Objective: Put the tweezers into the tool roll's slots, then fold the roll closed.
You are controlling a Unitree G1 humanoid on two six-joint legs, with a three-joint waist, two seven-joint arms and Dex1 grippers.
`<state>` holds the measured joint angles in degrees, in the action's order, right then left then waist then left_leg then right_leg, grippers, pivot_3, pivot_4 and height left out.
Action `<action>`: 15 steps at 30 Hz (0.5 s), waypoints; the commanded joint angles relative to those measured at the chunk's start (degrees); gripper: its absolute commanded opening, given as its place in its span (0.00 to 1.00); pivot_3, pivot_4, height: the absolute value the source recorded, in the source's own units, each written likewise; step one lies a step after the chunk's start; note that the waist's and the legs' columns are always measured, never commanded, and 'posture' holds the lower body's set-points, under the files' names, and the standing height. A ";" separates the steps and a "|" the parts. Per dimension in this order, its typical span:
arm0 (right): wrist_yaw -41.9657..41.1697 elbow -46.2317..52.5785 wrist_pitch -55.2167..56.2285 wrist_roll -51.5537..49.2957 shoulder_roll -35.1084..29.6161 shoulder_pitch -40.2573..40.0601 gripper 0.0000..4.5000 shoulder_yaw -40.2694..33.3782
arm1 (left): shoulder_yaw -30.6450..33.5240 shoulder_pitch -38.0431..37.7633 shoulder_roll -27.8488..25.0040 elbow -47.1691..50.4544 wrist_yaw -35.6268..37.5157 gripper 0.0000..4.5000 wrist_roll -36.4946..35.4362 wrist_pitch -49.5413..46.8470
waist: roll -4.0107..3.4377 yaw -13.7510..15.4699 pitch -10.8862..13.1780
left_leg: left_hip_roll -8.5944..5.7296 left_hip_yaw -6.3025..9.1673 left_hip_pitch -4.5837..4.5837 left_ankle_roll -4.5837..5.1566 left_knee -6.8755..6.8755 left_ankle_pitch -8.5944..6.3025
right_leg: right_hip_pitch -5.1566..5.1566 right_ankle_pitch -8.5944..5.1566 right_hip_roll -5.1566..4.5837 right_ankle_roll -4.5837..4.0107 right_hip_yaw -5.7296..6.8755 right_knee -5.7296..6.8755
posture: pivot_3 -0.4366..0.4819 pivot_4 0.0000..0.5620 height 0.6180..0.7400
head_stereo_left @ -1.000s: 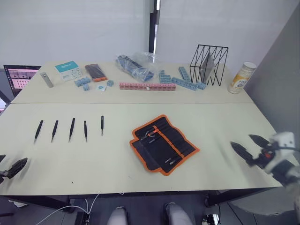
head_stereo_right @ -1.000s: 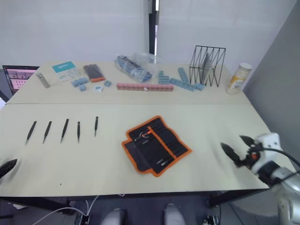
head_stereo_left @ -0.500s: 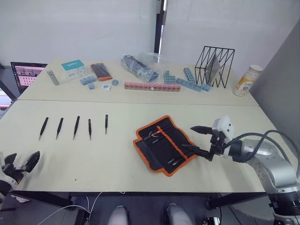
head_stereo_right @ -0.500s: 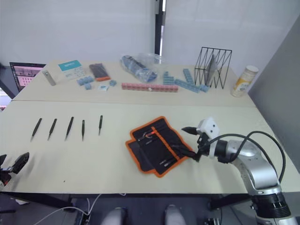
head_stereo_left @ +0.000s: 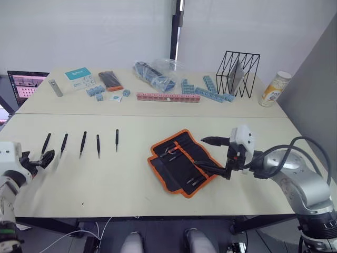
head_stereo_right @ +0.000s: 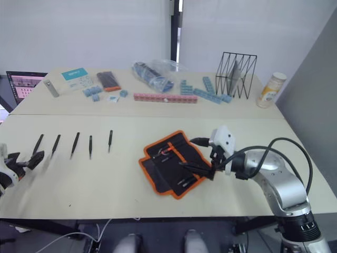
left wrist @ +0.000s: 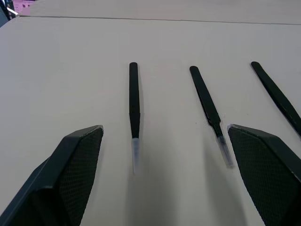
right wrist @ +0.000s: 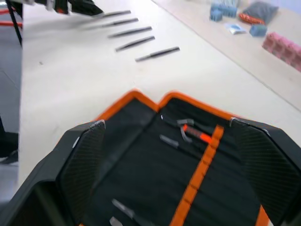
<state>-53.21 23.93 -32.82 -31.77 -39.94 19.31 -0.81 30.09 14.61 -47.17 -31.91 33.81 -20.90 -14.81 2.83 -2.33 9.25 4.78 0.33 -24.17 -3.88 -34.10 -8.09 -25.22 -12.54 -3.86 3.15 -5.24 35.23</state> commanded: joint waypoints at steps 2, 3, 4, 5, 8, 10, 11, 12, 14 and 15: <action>1.12 4.01 -2.44 -2.19 -1.38 1.67 1.00 -1.62 | -2.98 6.06 -3.20 -8.74 2.40 1.00 3.07 2.79 | 0.01 0.07 -0.01 | 0.00 0.00 -0.02 0.00 0.00 0.00 | 0.00 0.00 0.00 0.00 0.01 0.00 | 0.48 0.27 0.98; 1.38 4.35 -2.68 -2.16 -1.53 1.68 1.00 -1.57 | -3.55 7.07 -3.56 -10.66 2.92 1.00 3.60 3.37 | 0.01 0.10 -0.01 | 0.00 0.00 -0.02 0.00 0.00 0.00 | 0.00 0.01 -0.01 0.00 0.00 -0.01 | 0.48 0.27 0.98; 1.64 4.64 -2.92 -2.21 -1.58 1.68 1.00 -1.59 | -3.90 7.96 -3.83 -12.46 3.27 1.00 3.95 3.98 | 0.01 0.08 -0.01 | -0.01 0.00 -0.04 0.00 0.00 0.00 | -0.01 0.01 -0.01 0.01 0.01 -0.01 | 0.48 0.27 0.98; 2.00 5.10 -3.27 -2.43 -1.58 1.62 1.00 -1.72 | -4.08 8.91 -4.11 -14.64 3.48 1.00 4.16 4.64 | 0.01 0.06 -0.01 | 0.00 0.00 -0.04 -0.01 0.00 -0.01 | -0.02 0.02 -0.01 0.01 0.01 -0.01 | 0.48 0.27 0.98; 3.13 6.12 -3.95 -2.50 -1.67 1.16 1.00 -1.92 | -4.73 11.47 -4.74 -20.52 4.28 1.00 4.84 6.32 | 0.02 0.06 -0.01 | 0.00 0.00 -0.04 0.00 0.01 0.00 | -0.05 0.04 0.01 0.03 0.01 0.08 | 0.48 0.27 0.98; 3.68 6.58 -4.21 -2.21 -1.86 0.55 1.00 -2.10 | -5.34 13.29 -5.11 -24.32 4.33 1.00 5.59 7.43 | 0.02 0.11 -0.01 | 0.00 0.00 -0.03 0.00 0.01 0.00 | -0.06 0.05 0.01 0.03 0.01 0.13 | 0.48 0.27 0.98; 3.99 6.82 -4.31 -2.16 -1.93 0.17 1.00 -2.27 | -5.47 14.40 -5.31 -26.40 4.11 1.00 5.90 7.99 | 0.03 0.19 -0.01 | 0.00 0.00 -0.03 0.00 0.01 0.00 | -0.06 0.05 0.01 0.03 0.01 0.15 | 0.48 0.27 0.98; 4.24 7.02 -4.38 -2.14 -1.97 -0.13 1.00 -2.36 | -5.79 15.51 -5.50 -28.34 3.93 1.00 6.38 8.65 | 0.03 0.23 -0.02 | 0.00 0.00 -0.02 -0.01 0.01 -0.01 | -0.06 0.05 0.01 0.03 0.02 0.18 | 0.48 0.27 0.98; 4.68 7.36 -4.56 -2.19 -2.03 -0.50 1.00 -2.53 | -6.88 17.77 -5.66 -31.74 3.73 1.00 7.43 9.34 | 0.04 0.30 -0.02 | 0.00 0.00 -0.01 -0.01 0.01 -0.01 | -0.06 0.05 0.01 0.03 0.01 0.19 | 0.48 0.27 0.98; 4.85 7.50 -4.64 -2.22 -2.02 -0.57 1.00 -2.59 | -7.40 18.77 -5.65 -33.08 3.68 1.00 7.94 9.67 | 0.04 0.33 -0.02 | 0.00 0.00 -0.01 -0.01 0.00 -0.01 | -0.05 0.05 0.01 0.03 0.02 0.20 | 0.48 0.27 0.98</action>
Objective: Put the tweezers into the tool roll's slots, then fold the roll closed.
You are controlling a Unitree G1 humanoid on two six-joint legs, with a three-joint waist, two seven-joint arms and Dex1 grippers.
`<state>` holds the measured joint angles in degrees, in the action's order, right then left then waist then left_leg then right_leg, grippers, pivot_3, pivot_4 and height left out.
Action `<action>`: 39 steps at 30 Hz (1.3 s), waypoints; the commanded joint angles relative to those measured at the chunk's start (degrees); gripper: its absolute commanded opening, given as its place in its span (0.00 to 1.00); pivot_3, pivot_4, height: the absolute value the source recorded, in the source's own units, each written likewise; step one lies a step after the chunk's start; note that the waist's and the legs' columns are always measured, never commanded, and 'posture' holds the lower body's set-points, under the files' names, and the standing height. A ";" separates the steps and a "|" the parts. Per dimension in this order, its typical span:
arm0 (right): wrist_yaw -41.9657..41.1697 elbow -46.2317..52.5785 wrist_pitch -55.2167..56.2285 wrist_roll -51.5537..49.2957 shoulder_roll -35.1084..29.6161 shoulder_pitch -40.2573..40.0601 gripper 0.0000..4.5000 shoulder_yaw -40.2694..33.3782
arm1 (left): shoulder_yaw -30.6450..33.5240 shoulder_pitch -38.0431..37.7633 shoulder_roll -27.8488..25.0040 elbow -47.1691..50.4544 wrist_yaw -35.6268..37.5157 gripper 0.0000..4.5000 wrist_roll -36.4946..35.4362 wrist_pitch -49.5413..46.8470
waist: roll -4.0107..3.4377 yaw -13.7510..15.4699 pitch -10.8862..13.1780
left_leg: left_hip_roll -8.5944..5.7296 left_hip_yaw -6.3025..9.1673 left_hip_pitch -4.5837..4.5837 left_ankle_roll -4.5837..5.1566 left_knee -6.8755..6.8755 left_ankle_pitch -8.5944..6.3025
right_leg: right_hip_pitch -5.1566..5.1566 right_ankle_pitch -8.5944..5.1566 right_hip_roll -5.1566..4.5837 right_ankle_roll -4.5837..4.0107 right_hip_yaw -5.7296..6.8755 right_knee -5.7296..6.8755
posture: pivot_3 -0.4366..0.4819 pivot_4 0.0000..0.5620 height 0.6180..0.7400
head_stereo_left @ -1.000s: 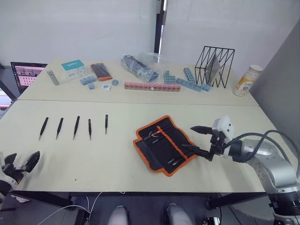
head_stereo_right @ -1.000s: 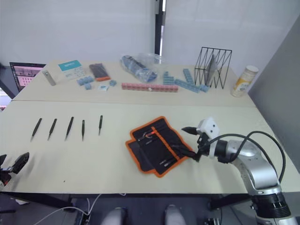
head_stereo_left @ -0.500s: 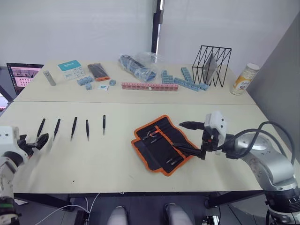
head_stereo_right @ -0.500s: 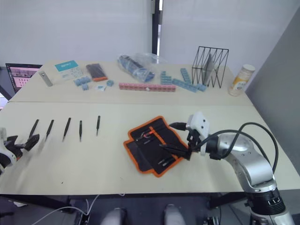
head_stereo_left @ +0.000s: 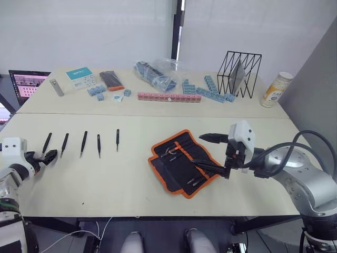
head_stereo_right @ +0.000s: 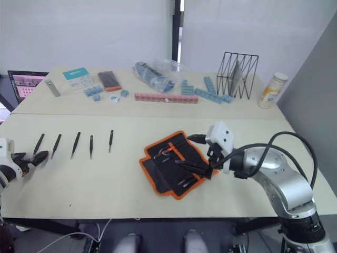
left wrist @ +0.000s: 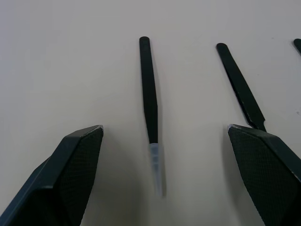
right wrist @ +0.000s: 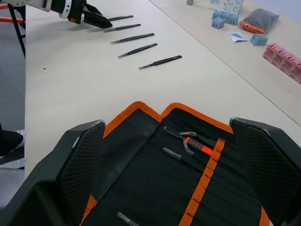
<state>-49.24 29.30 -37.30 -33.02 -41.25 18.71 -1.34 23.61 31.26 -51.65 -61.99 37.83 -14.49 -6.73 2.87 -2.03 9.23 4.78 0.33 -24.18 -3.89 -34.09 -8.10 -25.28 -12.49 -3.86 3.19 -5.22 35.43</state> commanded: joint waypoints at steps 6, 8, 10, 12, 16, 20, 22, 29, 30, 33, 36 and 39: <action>1.52 2.57 -0.27 -1.06 -1.20 -0.85 1.00 -2.63 | -3.53 7.10 0.31 -7.98 -1.33 1.00 4.25 1.72 | 0.01 0.83 0.00 | -0.01 0.00 0.03 0.00 -0.10 0.00 | -0.02 0.00 0.00 0.00 0.00 0.27 | 0.48 0.27 0.98; 1.71 2.93 -0.33 -1.21 -1.31 -1.23 1.00 -2.79 | -3.92 8.13 0.72 -9.20 -1.88 1.00 4.86 1.65 | 0.00 1.17 0.00 | -0.02 0.00 0.07 -0.01 -0.11 0.00 | -0.02 0.00 0.01 0.00 -0.01 0.33 | 0.48 0.27 0.98; 1.92 3.12 -0.28 -1.03 -1.50 -1.78 1.00 -2.99 | -4.09 8.80 1.15 -9.93 -2.28 1.00 5.10 1.44 | 0.00 1.31 0.00 | -0.02 0.00 0.10 -0.01 -0.13 -0.01 | -0.02 0.00 0.01 0.00 -0.01 0.39 | 0.48 0.27 0.98; 2.07 3.12 -0.17 -0.79 -1.68 -2.34 1.00 -3.15 | -4.26 9.10 1.50 -10.41 -2.69 0.88 5.48 1.67 | 0.00 1.38 -0.01 | -0.02 0.00 0.12 -0.02 -0.15 -0.01 | 0.00 0.00 0.01 0.00 -0.01 0.41 | 0.48 0.27 0.98; 2.41 3.40 0.02 -0.67 -1.95 -3.48 1.00 -3.44 | -4.47 9.96 2.37 -10.96 -3.00 0.59 6.21 2.33 | 0.00 1.43 -0.01 | -0.02 0.00 0.13 -0.02 -0.22 -0.01 | 0.03 0.00 0.00 0.00 -0.01 0.41 | 0.48 0.27 0.98; 2.51 3.48 0.15 -0.50 -2.16 -4.20 1.00 -3.70 | -5.09 11.11 2.86 -11.38 -3.08 0.29 6.96 2.79 | 0.00 1.55 -0.01 | -0.02 0.00 0.11 -0.03 -0.28 -0.01 | 0.04 0.00 0.00 0.00 -0.01 0.43 | 0.48 0.27 0.98; 2.71 3.49 0.16 -0.34 -2.18 -4.42 1.00 -3.79 | -5.07 11.34 2.94 -11.66 -3.30 0.16 7.08 2.87 | 0.00 1.62 -0.01 | -0.02 0.00 0.11 -0.03 -0.32 -0.01 | 0.06 0.00 0.00 0.01 -0.01 0.42 | 0.48 0.27 0.98; 3.93 4.34 -0.28 -0.38 -2.28 -5.75 1.00 -4.00 | -4.38 11.14 2.43 -11.83 -3.53 0.00 6.53 3.65 | 0.00 1.72 -0.01 | -0.03 0.00 0.10 -0.04 -0.34 -0.02 | 0.06 0.00 -0.01 0.01 -0.01 0.42 | 0.48 0.27 0.98; 4.16 4.34 -0.39 -0.44 -2.26 -5.85 1.00 -4.04 | -4.28 11.04 2.29 -11.81 -3.63 0.00 6.50 3.85 | 0.00 1.72 -0.01 | -0.03 0.00 0.10 -0.04 -0.34 -0.02 | 0.06 0.00 -0.01 0.01 -0.01 0.42 | 0.48 0.27 0.98; 4.82 4.25 -0.94 -0.77 -2.17 -6.20 0.88 -4.19 | -3.95 10.84 1.90 -11.73 -3.78 0.00 6.41 4.59 | 0.00 1.71 -0.01 | -0.02 0.00 0.10 -0.04 -0.37 -0.02 | 0.05 0.00 0.00 0.01 -0.01 0.42 | 0.48 0.27 0.98; 5.46 4.32 -1.43 -0.53 -2.17 -7.25 0.66 -4.21 | -3.31 10.83 1.29 -11.44 -3.42 0.00 5.96 5.28 | 0.00 1.69 -0.01 | -0.02 0.00 0.09 -0.04 -0.38 -0.02 | 0.05 -0.01 0.00 0.01 -0.01 0.42 | 0.48 0.27 0.98; 7.24 3.53 -0.42 1.98 -1.73 -9.24 0.44 -3.97 | -2.31 10.97 0.72 -11.15 -3.21 0.00 5.20 5.41 | 0.02 1.68 -0.01 | -0.02 0.00 0.08 -0.04 -0.37 -0.02 | 0.04 0.00 0.00 0.01 -0.01 0.42 | 0.48 0.27 0.98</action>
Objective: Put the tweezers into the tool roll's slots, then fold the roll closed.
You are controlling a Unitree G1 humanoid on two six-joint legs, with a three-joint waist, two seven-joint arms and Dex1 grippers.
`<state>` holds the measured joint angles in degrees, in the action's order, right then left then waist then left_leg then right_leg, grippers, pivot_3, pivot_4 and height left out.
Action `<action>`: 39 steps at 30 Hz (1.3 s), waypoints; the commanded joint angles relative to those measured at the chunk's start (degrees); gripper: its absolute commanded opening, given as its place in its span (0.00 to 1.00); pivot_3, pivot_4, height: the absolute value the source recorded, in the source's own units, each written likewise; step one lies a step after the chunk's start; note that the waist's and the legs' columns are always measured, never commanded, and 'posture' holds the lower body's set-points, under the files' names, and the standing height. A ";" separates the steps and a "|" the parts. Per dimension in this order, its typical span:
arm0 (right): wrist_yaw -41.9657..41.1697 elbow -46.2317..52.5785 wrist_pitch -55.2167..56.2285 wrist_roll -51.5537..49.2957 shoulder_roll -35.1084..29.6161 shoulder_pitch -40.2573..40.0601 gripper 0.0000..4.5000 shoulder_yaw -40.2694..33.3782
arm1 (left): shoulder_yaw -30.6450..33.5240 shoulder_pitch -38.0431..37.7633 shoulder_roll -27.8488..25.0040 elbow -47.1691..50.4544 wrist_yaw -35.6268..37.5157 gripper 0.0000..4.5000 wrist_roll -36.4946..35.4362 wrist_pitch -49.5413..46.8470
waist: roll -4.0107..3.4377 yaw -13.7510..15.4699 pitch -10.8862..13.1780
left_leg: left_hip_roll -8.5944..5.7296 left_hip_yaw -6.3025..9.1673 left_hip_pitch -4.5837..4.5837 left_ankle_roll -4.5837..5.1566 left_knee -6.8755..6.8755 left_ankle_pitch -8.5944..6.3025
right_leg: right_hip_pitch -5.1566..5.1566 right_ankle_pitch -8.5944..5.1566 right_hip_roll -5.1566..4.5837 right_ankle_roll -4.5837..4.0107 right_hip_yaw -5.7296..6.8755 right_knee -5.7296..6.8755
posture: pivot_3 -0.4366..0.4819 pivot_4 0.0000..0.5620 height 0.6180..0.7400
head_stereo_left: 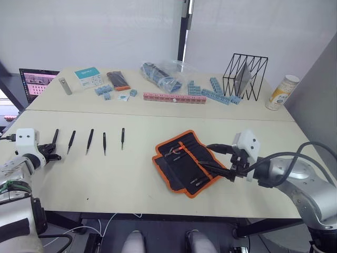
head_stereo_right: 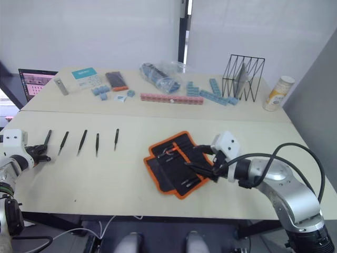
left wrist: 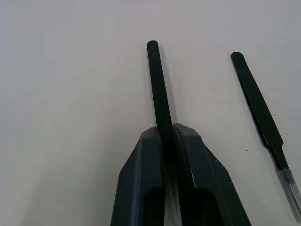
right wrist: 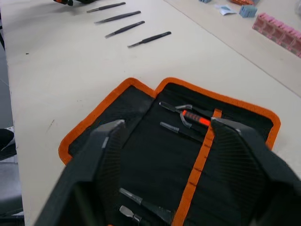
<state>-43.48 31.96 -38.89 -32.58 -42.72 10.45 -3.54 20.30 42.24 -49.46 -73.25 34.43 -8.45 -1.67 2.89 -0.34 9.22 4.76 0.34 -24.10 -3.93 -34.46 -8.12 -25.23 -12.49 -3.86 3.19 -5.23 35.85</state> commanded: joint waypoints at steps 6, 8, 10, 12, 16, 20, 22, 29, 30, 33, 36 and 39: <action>6.18 -0.83 4.70 5.54 3.67 -7.22 0.01 -1.55 | 2.65 -1.37 -2.07 4.65 3.52 0.00 -3.07 0.32 | 0.10 -0.26 -0.01 | 0.01 0.00 -0.04 0.00 -0.01 0.00 | -0.03 0.00 0.01 0.00 0.01 0.00 | 0.48 0.27 0.98; 7.15 -2.49 7.05 7.75 5.10 -8.96 0.01 -0.80 | 3.52 -2.33 -2.36 6.33 4.78 0.00 -4.18 -0.30 | 0.17 -0.35 0.00 | 0.01 0.00 -0.05 0.00 -0.02 0.00 | -0.03 0.00 0.00 0.00 0.01 -0.01 | 0.48 0.27 0.98; 7.62 -4.30 9.00 9.40 6.19 -9.88 0.01 -0.27 | 3.92 -3.10 -2.43 8.04 5.71 0.00 -4.93 -0.96 | 0.23 -0.40 0.01 | 0.01 0.00 -0.05 0.00 -0.02 0.00 | -0.03 0.00 0.01 0.00 0.01 -0.01 | 0.48 0.27 0.98; 8.43 -7.55 11.93 12.10 7.26 -10.83 0.01 0.55 | 3.89 -4.51 -2.27 12.71 7.49 0.00 -5.72 -2.52 | 0.24 -0.43 0.00 | 0.01 0.01 -0.04 0.00 -0.03 0.00 | -0.03 0.00 0.01 0.00 0.01 -0.01 | 0.48 0.27 0.98; 8.75 -11.79 15.62 15.07 9.07 -11.37 0.01 1.67 | 2.85 -9.62 -0.75 31.29 10.98 0.00 -9.41 -11.46 | 0.31 -0.55 0.02 | 0.03 0.00 -0.06 -0.01 -0.03 0.00 | -0.03 0.00 0.01 -0.01 0.00 0.00 | 0.48 0.27 0.98; 8.81 -15.32 17.57 17.15 11.03 -9.88 0.01 3.86 | -2.95 -16.31 1.96 59.99 14.15 0.00 -16.56 -27.83 | 0.31 -0.28 0.03 | 0.02 0.00 -0.10 -0.01 -0.10 0.00 | 0.01 0.00 0.00 -0.01 -0.03 0.00 | 0.48 0.27 0.98; 8.97 -16.71 18.25 17.80 12.19 -8.61 0.01 4.55 | -6.13 -17.34 2.67 68.95 14.86 0.00 -18.88 -33.58 | 0.31 -0.43 0.03 | 0.02 0.00 -0.13 -0.01 -0.18 -0.01 | 0.03 0.00 0.01 -0.01 -0.06 -0.01 | 0.48 0.27 0.98; 10.48 -20.36 15.97 20.62 14.32 -7.50 0.01 6.70 | -15.24 -15.29 5.10 83.43 17.07 0.00 -24.39 -45.02 | 0.31 -1.59 0.03 | 0.06 0.03 -0.07 0.15 -0.25 0.07 | 0.04 -0.01 0.16 0.00 -0.24 0.03 | 0.48 0.27 0.98; 10.70 -21.51 15.29 21.32 14.29 -7.91 0.01 7.27 | -16.66 -14.87 5.06 84.67 17.66 0.00 -24.77 -46.13 | 0.31 -1.79 0.03 | 0.06 0.06 -0.08 0.21 -0.25 0.11 | 0.05 -0.01 0.19 0.00 -0.25 0.03 | 0.48 0.27 0.98; 11.19 -23.78 13.52 22.45 14.58 -9.05 0.01 8.84 | -21.12 -12.06 5.56 86.25 18.03 0.00 -25.29 -50.83 | 0.39 -2.08 -0.02 | 0.05 0.19 -0.05 0.38 -0.29 0.21 | 0.17 -0.01 0.30 0.00 -0.32 0.01 | 0.48 0.27 0.98; 11.31 -24.37 12.69 22.37 15.24 -10.02 0.01 10.01 | -26.70 -8.96 5.52 86.74 18.85 0.00 -23.18 -52.61 | 0.52 -2.12 -0.10 | 0.06 0.25 0.01 0.30 -0.36 0.17 | 0.28 -0.02 0.33 0.00 -0.33 -0.04 | 0.48 0.27 0.98; 11.47 -24.50 11.87 22.56 15.66 -10.31 0.01 10.84 | -29.76 -5.09 7.18 85.92 18.22 0.00 -22.99 -55.55 | 0.59 -2.09 -0.14 | 0.05 0.29 0.16 0.04 -0.40 0.00 | 0.45 -0.03 0.33 -0.01 -0.34 -0.11 | 0.48 0.27 0.98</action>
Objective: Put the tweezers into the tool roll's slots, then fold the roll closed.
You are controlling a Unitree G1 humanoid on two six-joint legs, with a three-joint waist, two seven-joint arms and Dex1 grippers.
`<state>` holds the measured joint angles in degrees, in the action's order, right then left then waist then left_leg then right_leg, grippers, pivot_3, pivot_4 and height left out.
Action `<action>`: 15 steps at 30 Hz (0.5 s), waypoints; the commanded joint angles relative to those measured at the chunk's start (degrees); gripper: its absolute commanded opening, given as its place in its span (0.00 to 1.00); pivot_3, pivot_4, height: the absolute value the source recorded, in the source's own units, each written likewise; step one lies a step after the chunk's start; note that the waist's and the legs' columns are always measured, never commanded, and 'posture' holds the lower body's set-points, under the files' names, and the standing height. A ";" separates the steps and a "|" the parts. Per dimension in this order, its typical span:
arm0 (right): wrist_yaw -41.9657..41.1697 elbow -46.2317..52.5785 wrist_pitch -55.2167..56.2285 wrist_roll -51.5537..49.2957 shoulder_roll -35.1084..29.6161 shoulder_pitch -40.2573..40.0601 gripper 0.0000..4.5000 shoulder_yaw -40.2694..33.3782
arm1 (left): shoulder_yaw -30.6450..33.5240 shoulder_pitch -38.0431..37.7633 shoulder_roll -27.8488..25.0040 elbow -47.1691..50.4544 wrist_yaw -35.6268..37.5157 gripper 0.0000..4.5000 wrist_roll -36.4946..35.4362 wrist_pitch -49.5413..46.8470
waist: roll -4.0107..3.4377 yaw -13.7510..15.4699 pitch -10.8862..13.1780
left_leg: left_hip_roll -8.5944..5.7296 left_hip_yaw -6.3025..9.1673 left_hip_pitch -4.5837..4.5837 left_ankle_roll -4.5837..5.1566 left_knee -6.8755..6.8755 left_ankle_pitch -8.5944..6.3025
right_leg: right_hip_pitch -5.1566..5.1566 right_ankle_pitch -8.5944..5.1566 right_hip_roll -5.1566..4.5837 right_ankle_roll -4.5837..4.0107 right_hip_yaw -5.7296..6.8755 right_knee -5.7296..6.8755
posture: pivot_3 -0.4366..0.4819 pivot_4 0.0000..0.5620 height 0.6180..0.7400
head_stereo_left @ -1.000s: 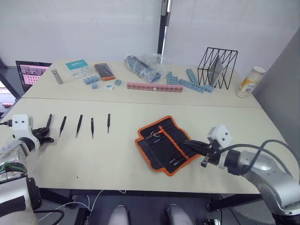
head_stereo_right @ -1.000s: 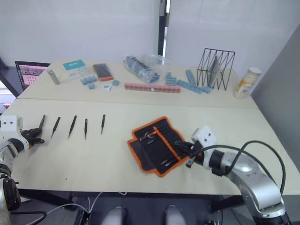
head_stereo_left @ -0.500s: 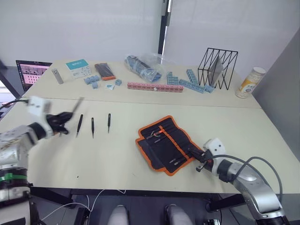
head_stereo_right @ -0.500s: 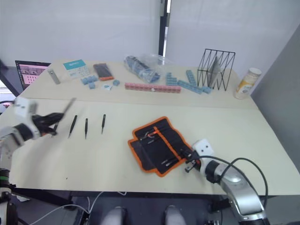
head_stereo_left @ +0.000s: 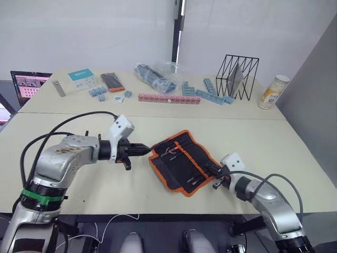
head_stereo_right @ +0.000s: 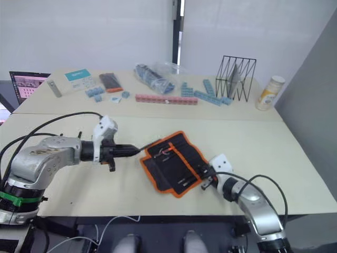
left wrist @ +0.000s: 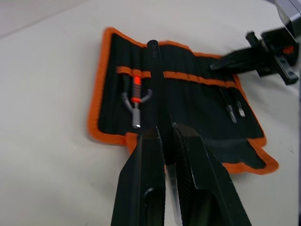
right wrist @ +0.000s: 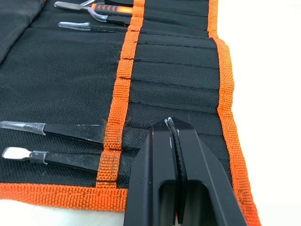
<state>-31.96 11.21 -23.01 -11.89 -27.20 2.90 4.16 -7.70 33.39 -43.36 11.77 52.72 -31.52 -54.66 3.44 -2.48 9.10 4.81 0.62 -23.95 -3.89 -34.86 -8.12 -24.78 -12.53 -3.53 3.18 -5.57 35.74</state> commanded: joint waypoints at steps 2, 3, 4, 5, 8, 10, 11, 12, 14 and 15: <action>0.09 -3.52 -4.77 2.26 0.01 -3.14 0.01 3.79 | -3.84 5.69 2.40 1.28 -0.62 0.00 -0.07 -4.97 | 0.09 0.04 -0.06 | -0.01 0.07 0.06 0.00 -0.01 0.00 | 0.10 -0.01 0.01 -0.01 0.01 -0.04 | 0.48 0.27 0.98; 0.25 -3.18 -5.20 2.39 0.03 -3.29 0.01 4.08 | -4.86 6.28 2.91 1.70 -1.01 0.00 0.10 -5.95 | 0.09 0.01 -0.06 | 0.00 0.08 0.15 -0.01 0.01 -0.01 | 0.20 -0.01 0.02 -0.01 0.01 -0.09 | 0.48 0.27 0.98; 0.35 -2.70 -5.58 2.49 -0.04 -3.53 0.01 4.32 | -6.09 6.79 3.48 2.20 -1.69 0.00 0.47 -7.11 | 0.08 -0.03 -0.07 | 0.00 0.09 0.24 0.00 0.03 -0.02 | 0.32 -0.02 0.02 -0.01 0.02 -0.17 | 0.48 0.27 0.98; 0.52 -2.22 -6.00 2.57 0.01 -3.57 0.01 4.57 | -7.22 7.33 3.67 2.39 -2.04 0.00 0.78 -8.35 | 0.08 -0.06 -0.07 | 0.00 0.10 0.33 0.03 0.07 -0.05 | 0.43 -0.02 0.02 -0.01 0.02 -0.28 | 0.48 0.27 0.98; 0.61 0.08 -6.71 2.39 -0.06 -4.40 0.01 5.25 | -10.07 8.30 5.36 2.23 -4.27 0.00 1.80 -11.30 | 0.07 -0.09 -0.08 | 0.00 0.12 0.41 0.26 0.10 -0.20 | 0.59 -0.02 0.03 -0.01 0.03 -0.54 | 0.48 0.27 0.98; 0.83 1.69 -7.29 2.63 -0.09 -4.90 0.01 5.83 | -12.10 9.77 6.70 0.77 -7.01 0.00 3.44 -14.79 | 0.10 -0.07 -0.09 | 0.00 0.12 0.39 0.36 0.10 -0.26 | 0.62 -0.02 0.03 -0.01 0.03 -0.62 | 0.48 0.27 0.98; 1.01 2.45 -7.63 2.77 -0.05 -5.10 0.01 6.02 | -12.63 10.20 7.18 0.20 -8.02 0.00 4.16 -15.66 | 0.10 -0.15 -0.09 | -0.01 0.12 0.35 0.38 0.09 -0.27 | 0.61 -0.02 0.04 -0.01 0.03 -0.63 | 0.48 0.27 0.98; 1.20 3.08 -7.99 2.83 0.02 -5.20 0.01 6.14 | -13.61 10.44 7.03 0.26 -8.19 0.00 4.80 -15.57 | 0.10 -0.21 -0.09 | 0.00 0.11 0.33 0.40 0.09 -0.28 | 0.58 -0.02 0.04 -0.01 0.02 -0.63 | 0.48 0.27 0.98; 1.42 4.16 -8.37 2.93 0.07 -5.61 0.01 6.31 | -14.23 11.07 7.77 0.38 -9.02 0.00 5.01 -16.89 | 0.09 -0.34 -0.10 | 0.01 0.12 0.28 0.44 0.11 -0.29 | 0.52 -0.02 0.07 -0.01 0.02 -0.62 | 0.48 0.27 0.98; 1.50 4.43 -8.50 3.05 0.11 -5.68 0.01 6.41 | -14.23 11.40 8.14 0.22 -9.33 0.00 4.99 -17.61 | 0.09 -0.29 -0.10 | 0.00 0.12 0.29 0.48 0.12 -0.30 | 0.52 -0.02 0.07 -0.01 0.02 -0.60 | 0.48 0.27 0.98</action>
<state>-29.63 18.29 -27.65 -9.70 -27.27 0.01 6.08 -22.07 43.21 -35.59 11.28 43.96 -27.02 -71.46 3.53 -2.77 9.00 4.82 0.75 -23.65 -3.37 -34.74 -8.44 -24.27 -12.55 -3.45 3.18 -5.54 35.15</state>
